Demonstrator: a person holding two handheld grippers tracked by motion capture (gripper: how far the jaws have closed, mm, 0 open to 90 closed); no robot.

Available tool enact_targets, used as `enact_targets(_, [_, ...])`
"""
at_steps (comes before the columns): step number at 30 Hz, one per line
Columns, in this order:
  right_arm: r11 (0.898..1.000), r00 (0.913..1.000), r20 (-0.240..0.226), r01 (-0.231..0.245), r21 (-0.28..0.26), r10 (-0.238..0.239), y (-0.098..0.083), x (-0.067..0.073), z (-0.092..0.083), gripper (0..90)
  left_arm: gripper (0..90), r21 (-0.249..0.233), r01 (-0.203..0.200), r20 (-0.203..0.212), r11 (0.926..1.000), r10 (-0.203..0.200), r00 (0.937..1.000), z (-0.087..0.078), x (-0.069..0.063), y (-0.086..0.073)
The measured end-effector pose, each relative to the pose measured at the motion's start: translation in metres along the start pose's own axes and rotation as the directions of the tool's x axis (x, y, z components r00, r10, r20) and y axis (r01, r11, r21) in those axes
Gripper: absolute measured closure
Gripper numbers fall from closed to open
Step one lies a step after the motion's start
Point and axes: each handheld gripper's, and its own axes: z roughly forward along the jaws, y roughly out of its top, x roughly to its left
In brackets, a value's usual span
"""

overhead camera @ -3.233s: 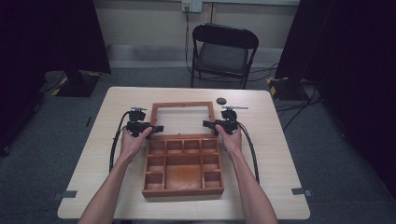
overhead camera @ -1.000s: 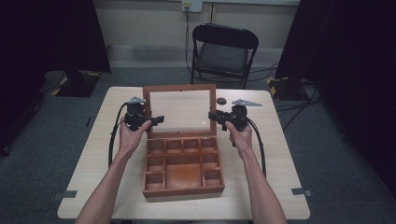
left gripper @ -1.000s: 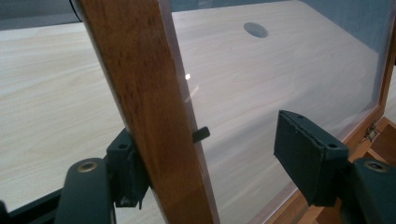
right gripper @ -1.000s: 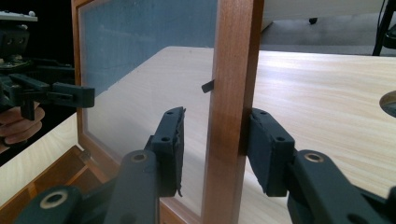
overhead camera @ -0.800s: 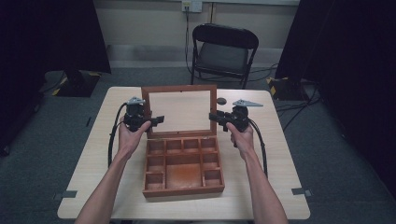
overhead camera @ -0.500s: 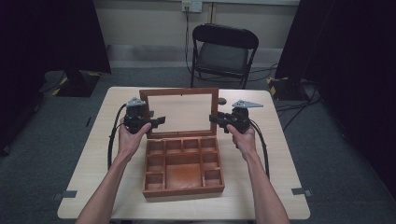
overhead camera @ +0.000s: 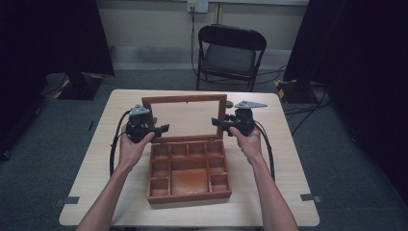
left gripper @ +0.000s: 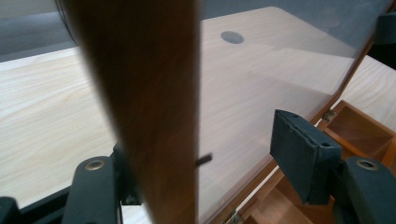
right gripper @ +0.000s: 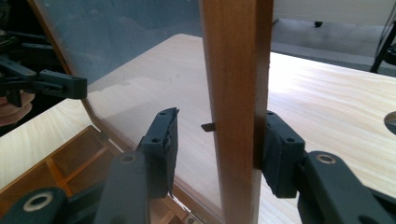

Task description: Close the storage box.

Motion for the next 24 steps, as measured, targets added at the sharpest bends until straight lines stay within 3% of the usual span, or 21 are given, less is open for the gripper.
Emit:
enact_targets(6, [1.000,0.9999,0.016,0.003,-0.003,-0.003,-0.002,0.005,-0.004,52.0,36.3,-0.002,0.022,0.014,0.9997,-0.022,0.9997,-0.006,0.004,-0.002])
enact_targets(15, [1.000,0.9998,0.021,0.002,-0.006,-0.002,-0.007,0.010,-0.009,54.2,38.6,-0.008,0.011,0.009,0.9999,-0.011,0.9999,-0.007,0.003,0.001])
enact_targets(24, [1.000,0.9998,0.011,-0.019,0.001,0.019,-0.015,0.020,-0.016,49.6,39.0,0.004,-0.039,0.019,0.9992,0.039,0.9990,-0.020,-0.003,-0.003])
